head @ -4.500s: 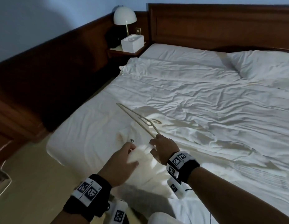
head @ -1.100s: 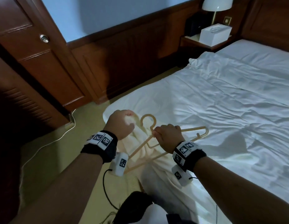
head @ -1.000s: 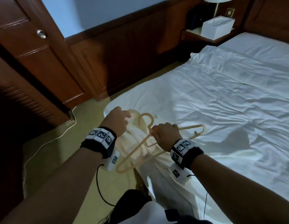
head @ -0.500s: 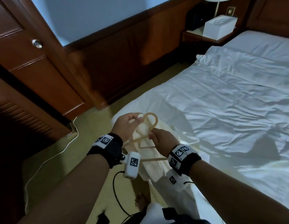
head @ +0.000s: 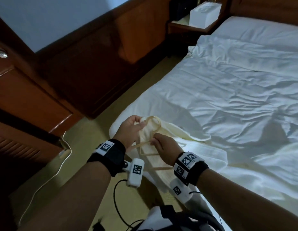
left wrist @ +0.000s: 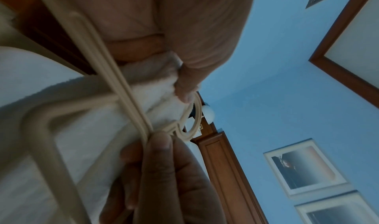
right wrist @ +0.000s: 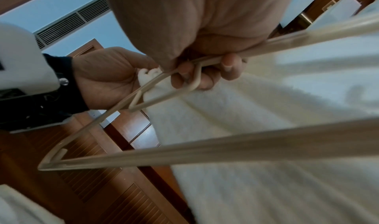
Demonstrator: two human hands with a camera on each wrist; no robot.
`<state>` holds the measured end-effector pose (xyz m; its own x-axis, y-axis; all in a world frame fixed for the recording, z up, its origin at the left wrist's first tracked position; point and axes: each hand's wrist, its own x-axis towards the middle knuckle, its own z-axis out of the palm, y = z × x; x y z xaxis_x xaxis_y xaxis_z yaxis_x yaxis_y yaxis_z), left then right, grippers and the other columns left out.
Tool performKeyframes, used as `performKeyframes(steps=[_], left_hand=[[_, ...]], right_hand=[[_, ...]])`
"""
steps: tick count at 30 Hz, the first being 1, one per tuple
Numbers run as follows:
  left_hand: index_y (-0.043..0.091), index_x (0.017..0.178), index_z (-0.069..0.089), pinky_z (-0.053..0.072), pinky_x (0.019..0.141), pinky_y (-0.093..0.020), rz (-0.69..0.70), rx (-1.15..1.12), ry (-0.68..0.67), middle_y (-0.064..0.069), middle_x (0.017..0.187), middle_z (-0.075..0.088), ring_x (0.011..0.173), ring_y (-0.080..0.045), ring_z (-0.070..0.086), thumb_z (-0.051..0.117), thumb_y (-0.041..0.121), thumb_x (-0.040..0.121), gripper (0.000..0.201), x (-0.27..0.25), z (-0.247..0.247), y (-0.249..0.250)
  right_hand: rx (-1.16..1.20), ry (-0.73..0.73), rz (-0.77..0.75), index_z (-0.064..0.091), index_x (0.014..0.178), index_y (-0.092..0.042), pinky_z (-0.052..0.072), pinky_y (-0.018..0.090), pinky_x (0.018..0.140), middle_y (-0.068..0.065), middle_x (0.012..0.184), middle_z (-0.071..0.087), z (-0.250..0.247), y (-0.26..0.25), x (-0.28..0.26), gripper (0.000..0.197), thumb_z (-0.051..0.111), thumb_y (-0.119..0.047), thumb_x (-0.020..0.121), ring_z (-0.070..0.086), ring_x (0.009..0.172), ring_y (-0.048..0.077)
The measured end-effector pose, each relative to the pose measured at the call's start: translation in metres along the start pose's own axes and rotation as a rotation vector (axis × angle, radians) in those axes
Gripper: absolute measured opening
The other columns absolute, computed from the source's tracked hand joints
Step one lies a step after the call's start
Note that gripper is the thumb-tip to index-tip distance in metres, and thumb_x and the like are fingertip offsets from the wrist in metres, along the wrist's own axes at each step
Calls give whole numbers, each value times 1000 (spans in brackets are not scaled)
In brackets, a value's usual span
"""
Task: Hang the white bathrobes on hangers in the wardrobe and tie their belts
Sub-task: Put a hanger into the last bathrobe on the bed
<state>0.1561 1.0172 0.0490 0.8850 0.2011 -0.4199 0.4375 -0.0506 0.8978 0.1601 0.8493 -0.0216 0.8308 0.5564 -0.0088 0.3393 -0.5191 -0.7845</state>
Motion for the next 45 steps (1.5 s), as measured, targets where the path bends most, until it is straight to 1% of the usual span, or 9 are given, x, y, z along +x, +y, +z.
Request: performKeyframes(steps=[8, 14, 18, 21, 25, 31, 35, 40, 45], left_hand=[[18, 80, 69, 52, 92, -44, -16, -55, 54, -1, 110, 69, 99, -26, 65, 63, 0, 88, 20, 3, -28, -12], [34, 65, 58, 53, 82, -55, -36, 41, 165, -9, 88, 66, 83, -31, 63, 77, 37, 59, 21, 6, -47, -24], [34, 88, 56, 55, 88, -49, 67, 84, 211, -8, 100, 67, 96, -30, 66, 75, 25, 76, 24, 2, -49, -25], [30, 115, 51, 54, 89, -37, 150, 154, 244, -5, 111, 62, 98, -19, 64, 73, 21, 83, 40, 6, -51, -24], [31, 127, 44, 53, 88, -33, 163, 280, 180, -4, 107, 63, 94, -16, 64, 74, 22, 82, 55, 9, -50, -23], [27, 117, 51, 50, 76, -25, 143, 567, 40, 7, 97, 65, 90, -10, 64, 69, 33, 87, 35, 8, -76, -37], [25, 119, 50, 44, 68, -16, 82, 590, -115, 14, 100, 63, 90, 1, 61, 73, 40, 82, 46, -3, -66, -52], [20, 107, 59, 49, 77, -29, 55, 606, -135, 6, 96, 66, 90, -14, 62, 71, 30, 83, 28, -3, -66, -64], [20, 125, 54, 42, 81, -20, 61, 525, -147, 4, 113, 63, 102, -12, 59, 70, 22, 87, 42, -7, -69, -75]], right_hand=[[-8, -37, -27, 55, 87, -13, 42, 33, 68, 3, 77, 62, 19, -2, 20, 22, 44, -26, 101, 55, 72, 21], [23, -89, -121, 53, 80, -16, 34, 23, 61, -9, 68, 51, 25, -12, 37, 26, 44, -31, 99, 48, 64, 11], [32, -162, -139, 49, 77, -21, 33, 11, 61, -14, 62, 46, 26, -13, 43, 24, 48, -26, 101, 47, 60, -2], [-30, -262, -198, 55, 83, -11, 31, 15, 61, -9, 69, 48, 29, -16, 48, 23, 47, -24, 101, 43, 63, 5], [-12, -228, -200, 59, 91, -10, 39, 27, 70, -3, 80, 55, 34, -18, 53, 21, 48, -25, 100, 51, 73, 14], [-46, -50, -130, 64, 87, -17, 49, 39, 69, -4, 76, 60, 25, -7, 57, 22, 52, -33, 97, 57, 72, 18], [-93, -98, -188, 61, 84, -24, 51, 40, 68, -12, 74, 54, 24, -3, 60, 11, 56, -32, 91, 53, 66, 13], [-121, -128, -129, 59, 90, -31, 49, 38, 82, -11, 82, 66, 18, 1, 69, 8, 52, -30, 87, 63, 79, 13], [-66, -197, 73, 41, 103, -28, 47, 33, 70, -4, 87, 57, 24, 10, 75, 25, 59, -26, 86, 55, 69, 11]])
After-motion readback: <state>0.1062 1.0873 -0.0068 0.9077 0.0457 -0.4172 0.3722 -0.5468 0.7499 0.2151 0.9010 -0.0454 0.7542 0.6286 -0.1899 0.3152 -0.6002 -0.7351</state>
